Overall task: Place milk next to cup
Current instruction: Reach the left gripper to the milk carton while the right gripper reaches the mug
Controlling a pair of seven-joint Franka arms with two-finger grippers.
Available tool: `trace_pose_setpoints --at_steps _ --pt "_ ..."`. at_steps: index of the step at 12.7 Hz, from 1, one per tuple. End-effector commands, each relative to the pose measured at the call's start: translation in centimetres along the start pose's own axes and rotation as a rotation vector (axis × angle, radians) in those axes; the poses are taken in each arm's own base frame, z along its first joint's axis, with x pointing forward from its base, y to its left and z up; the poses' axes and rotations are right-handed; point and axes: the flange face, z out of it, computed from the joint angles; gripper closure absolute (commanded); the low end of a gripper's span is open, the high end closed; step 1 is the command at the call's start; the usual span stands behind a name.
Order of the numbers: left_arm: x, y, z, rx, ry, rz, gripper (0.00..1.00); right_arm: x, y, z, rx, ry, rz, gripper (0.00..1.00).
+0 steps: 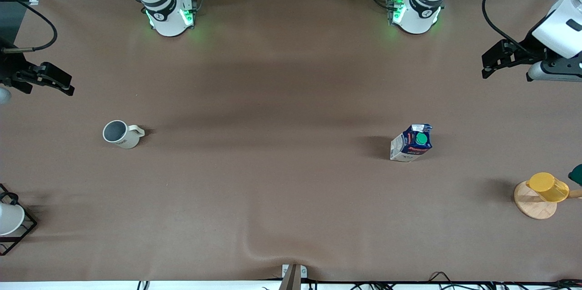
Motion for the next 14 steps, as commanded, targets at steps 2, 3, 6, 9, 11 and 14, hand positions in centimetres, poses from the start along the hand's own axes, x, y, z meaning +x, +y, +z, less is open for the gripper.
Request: trace_pose_setpoints --at_steps 2,3,6,9,11,14 --pt "-0.1 0.1 -0.5 -0.013 0.015 -0.012 0.00 0.3 0.0 -0.6 -0.016 -0.001 0.012 0.00" --pt "-0.1 0.0 -0.5 -0.013 0.013 -0.017 0.00 0.4 0.1 -0.6 -0.016 -0.001 0.010 0.00" --pt "0.3 0.0 0.4 -0.012 -0.001 -0.018 0.00 1.2 2.2 1.4 0.036 -0.032 0.052 0.00" --pt "3.2 1.3 6.2 -0.008 -0.097 0.001 0.00 2.7 5.6 7.2 0.054 -0.087 -0.023 0.00" --pt "6.3 2.3 9.9 -0.011 -0.091 0.018 0.00 2.8 7.4 12.7 0.057 -0.084 -0.004 0.00" --pt "9.0 6.1 17.3 -0.015 -0.148 0.074 0.00 3.0 9.6 20.6 0.065 -0.131 0.036 0.00"
